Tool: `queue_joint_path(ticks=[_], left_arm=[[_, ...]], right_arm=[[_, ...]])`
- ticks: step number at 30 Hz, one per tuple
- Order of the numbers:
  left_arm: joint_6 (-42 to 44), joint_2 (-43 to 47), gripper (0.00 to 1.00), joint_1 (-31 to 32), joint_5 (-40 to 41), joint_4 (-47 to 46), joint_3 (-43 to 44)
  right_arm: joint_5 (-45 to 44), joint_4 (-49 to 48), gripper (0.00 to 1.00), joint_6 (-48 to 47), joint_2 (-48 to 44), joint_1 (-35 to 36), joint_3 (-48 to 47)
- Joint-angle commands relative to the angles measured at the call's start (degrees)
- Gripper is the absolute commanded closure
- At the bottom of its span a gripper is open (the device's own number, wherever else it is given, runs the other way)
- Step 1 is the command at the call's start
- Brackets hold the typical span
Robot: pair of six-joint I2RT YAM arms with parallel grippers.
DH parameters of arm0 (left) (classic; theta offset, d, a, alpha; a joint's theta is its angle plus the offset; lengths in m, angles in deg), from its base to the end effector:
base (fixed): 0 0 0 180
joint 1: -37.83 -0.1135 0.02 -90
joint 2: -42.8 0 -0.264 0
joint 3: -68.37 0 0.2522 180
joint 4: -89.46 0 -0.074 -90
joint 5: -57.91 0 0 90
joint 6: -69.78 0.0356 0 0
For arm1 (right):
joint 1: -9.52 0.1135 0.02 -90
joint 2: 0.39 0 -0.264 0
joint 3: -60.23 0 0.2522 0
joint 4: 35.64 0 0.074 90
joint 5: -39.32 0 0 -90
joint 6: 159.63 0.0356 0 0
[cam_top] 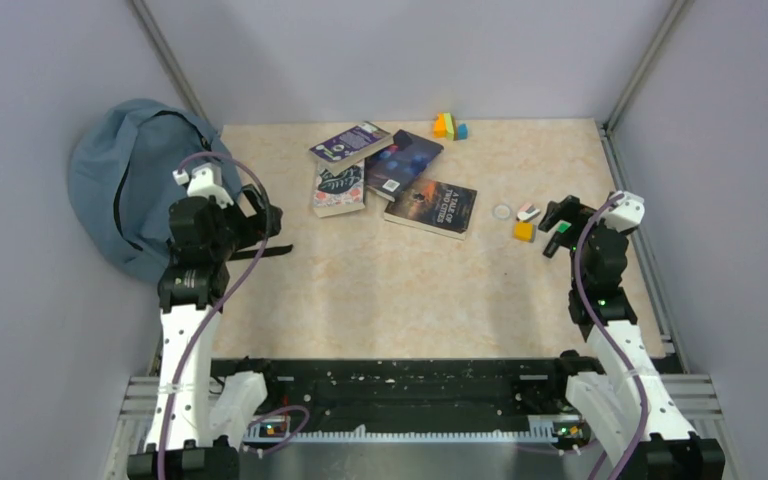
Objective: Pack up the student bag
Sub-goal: Pick up the student bag at the center of the board.
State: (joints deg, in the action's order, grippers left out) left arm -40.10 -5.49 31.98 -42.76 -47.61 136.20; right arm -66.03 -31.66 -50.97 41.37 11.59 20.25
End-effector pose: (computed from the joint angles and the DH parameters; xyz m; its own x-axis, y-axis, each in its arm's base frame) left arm 0.1818 0.0120 0.3517 -0.3948 -0.3764 -0.8381 -0.0695 0.9219 -0.3812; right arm 0.1832 -0.0028 0.2706 -0.0220 0.3079 -0.9512 0.2485 0.9232 0.2932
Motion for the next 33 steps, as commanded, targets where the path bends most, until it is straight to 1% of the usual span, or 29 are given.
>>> queue_joint_path(ticks=[1,8,13,15,18,21,23,25,28,33], left_arm=[[4.61,1.92,0.03,0.21,4.68,-0.87,0.42],[4.83,2.68,0.03,0.22,6.36,-0.60,0.52],[5.11,4.73,0.04,0.22,7.75,-1.36,-2.16],[5.16,5.69,0.04,0.22,7.26,-2.07,-3.59],[5.27,5.80,0.04,0.22,6.69,-2.27,-4.42],[5.46,5.34,0.05,0.22,8.14,-1.45,-4.07],[5.53,5.25,0.06,0.22,11.10,-0.61,-3.82],[5.51,5.32,0.05,0.14,16.44,-0.22,-3.56],[5.36,4.67,0.02,-0.56,25.08,0.02,-1.93],[5.12,1.26,0.02,-6.44,33.65,0.88,4.16]], right_arm=[[-0.50,-1.73,0.01,-0.06,-0.18,-0.35,-0.58],[0.25,-2.08,0.01,-0.56,-0.79,-0.42,-0.43],[0.78,-3.83,0.01,0.39,-1.17,-0.40,1.22],[3.12,-4.37,0.01,0.26,-0.68,-0.40,1.17],[6.02,-2.69,0.01,0.13,2.60,-0.35,-1.09],[9.43,0.15,0.02,0.11,7.84,-0.40,-4.36],[13.21,1.76,0.05,-0.55,10.66,-0.39,-6.62],[17.24,2.33,0.05,-1.09,12.17,-0.44,-7.71],[20.60,1.00,0.05,-1.87,11.97,-0.39,-6.99],[21.67,-0.65,0.05,-2.89,10.84,-0.40,-6.31]])
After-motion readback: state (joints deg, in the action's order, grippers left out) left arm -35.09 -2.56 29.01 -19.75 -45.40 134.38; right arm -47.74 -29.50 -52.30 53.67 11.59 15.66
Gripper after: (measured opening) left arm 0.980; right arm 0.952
